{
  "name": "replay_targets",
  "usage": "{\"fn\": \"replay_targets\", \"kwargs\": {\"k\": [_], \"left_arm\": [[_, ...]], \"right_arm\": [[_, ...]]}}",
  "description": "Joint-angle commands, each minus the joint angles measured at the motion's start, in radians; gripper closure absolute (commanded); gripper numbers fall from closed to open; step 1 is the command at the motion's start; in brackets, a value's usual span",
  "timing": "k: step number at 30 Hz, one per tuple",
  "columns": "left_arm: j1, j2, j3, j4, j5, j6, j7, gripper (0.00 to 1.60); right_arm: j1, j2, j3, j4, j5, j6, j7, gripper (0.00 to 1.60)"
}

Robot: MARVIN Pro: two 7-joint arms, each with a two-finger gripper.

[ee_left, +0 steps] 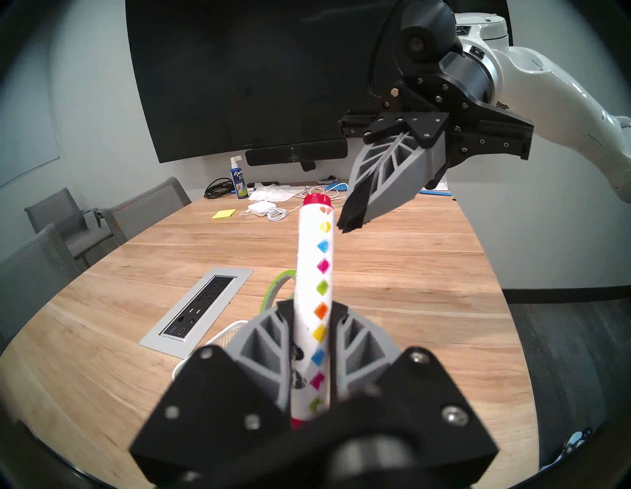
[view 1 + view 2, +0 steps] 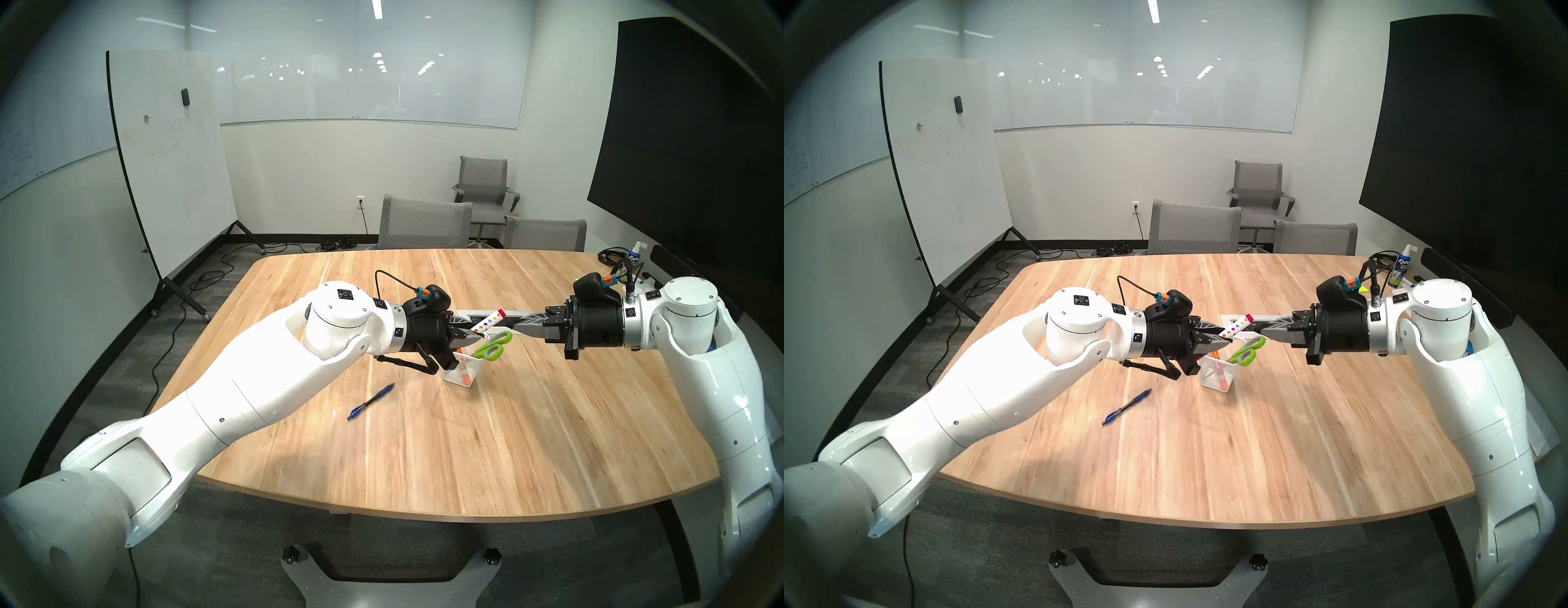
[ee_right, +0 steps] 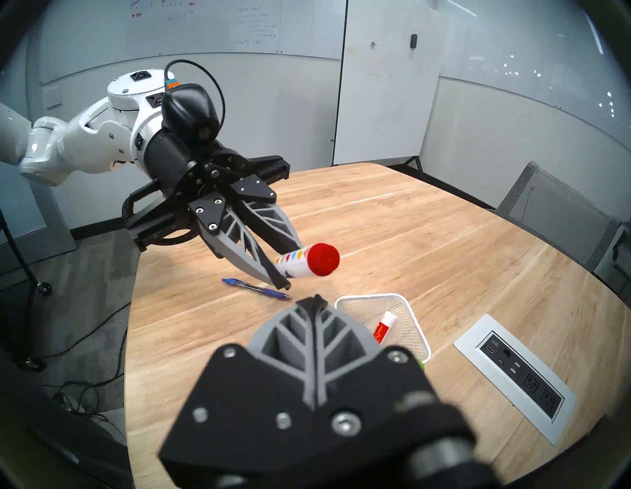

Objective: Place the pen, the marker, and the scissors into the pen holder

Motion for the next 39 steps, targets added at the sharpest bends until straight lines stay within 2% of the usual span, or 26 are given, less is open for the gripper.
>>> {"fn": "replay_targets", "kwargs": {"k": [1, 15, 39], "left_arm": [[-0.025, -0.019, -0.006, -0.008, 0.001, -0.007, -0.004, 1.6], [-0.036, -0.027, -0.002, -0.025, 0.003, 0.004, -0.009, 1.6], [-0.053, -0.067, 0.036, 0.035, 0.005, -0.002, -0.027, 1.6]], "right_arm": [[0.009, -0.01, 0.004, -0.009, -0.001, -0.005, -0.01, 1.6], [0.017, -0.018, -0.005, -0.001, -0.007, -0.009, -0.013, 1.6], [0.024, -0.026, 0.003, -0.002, -0.006, -0.012, -0.001, 1.6]]}}
